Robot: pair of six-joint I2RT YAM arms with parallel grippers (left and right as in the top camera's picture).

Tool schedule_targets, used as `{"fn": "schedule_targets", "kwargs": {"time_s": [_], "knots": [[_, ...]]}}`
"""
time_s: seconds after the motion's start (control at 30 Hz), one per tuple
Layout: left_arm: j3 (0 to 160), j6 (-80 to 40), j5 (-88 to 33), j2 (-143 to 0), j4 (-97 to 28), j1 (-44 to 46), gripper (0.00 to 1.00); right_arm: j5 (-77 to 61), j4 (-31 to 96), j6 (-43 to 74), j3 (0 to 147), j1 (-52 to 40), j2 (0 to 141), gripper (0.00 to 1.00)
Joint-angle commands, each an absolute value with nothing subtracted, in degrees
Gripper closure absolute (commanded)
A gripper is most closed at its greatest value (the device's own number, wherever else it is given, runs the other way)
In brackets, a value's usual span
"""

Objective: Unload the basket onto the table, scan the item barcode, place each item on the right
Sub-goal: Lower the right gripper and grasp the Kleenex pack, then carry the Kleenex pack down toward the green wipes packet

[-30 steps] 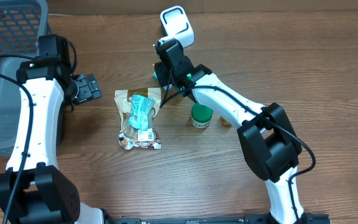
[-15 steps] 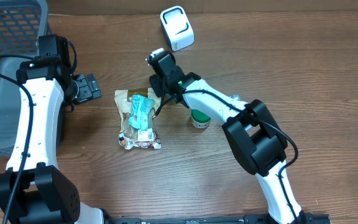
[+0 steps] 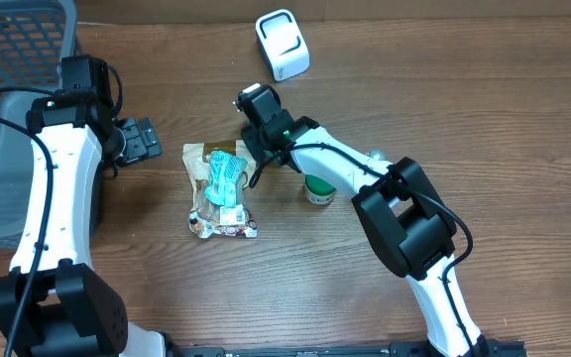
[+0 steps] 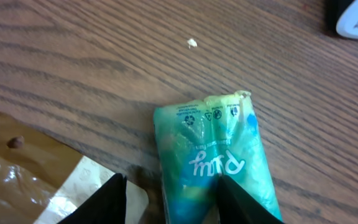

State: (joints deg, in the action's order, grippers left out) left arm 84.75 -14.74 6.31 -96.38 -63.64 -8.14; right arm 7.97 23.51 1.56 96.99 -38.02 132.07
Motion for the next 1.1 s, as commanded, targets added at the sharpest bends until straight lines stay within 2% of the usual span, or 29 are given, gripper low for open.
{"fn": "schedule_targets", "kwargs": {"time_s": [0.0, 0.13, 0.27, 0.3, 0.53, 0.6, 0.7, 1.07], "knots": [[85.9, -13.9, 7.0, -95.5, -63.6, -8.2, 0.0, 7.9, 25.7, 1.6, 96.4, -38.2, 132.6, 0.59], [85.9, -13.9, 7.0, -95.5, -63.6, -8.2, 0.0, 8.6, 26.9, 1.6, 96.4, -38.1, 132.6, 0.66], [85.9, -13.9, 7.0, -95.5, -63.6, -8.2, 0.0, 9.0, 27.7, 1.6, 96.4, -38.1, 132.6, 0.87], [85.9, -13.9, 7.0, -95.5, -63.6, -8.2, 0.01, 9.0, 27.9, 1.6, 96.4, -38.1, 132.6, 0.88], [85.9, -13.9, 7.0, -95.5, -63.6, -8.2, 0.0, 9.0, 32.0, 1.7, 97.3, -38.2, 128.7, 0.9], [85.9, -13.9, 7.0, -95.5, -63.6, -8.2, 0.0, 9.0, 33.6, 1.7, 97.3, -38.2, 126.5, 0.96], [85.9, -13.9, 7.0, -95.5, -63.6, -8.2, 0.01, 8.7, 36.2, 4.6, 97.3, -38.2, 122.9, 0.96], [85.9, -13.9, 7.0, -95.5, -63.6, -8.2, 0.01, -15.4, 45.7, 18.3, 96.7, -37.1, 119.1, 0.96]]}}
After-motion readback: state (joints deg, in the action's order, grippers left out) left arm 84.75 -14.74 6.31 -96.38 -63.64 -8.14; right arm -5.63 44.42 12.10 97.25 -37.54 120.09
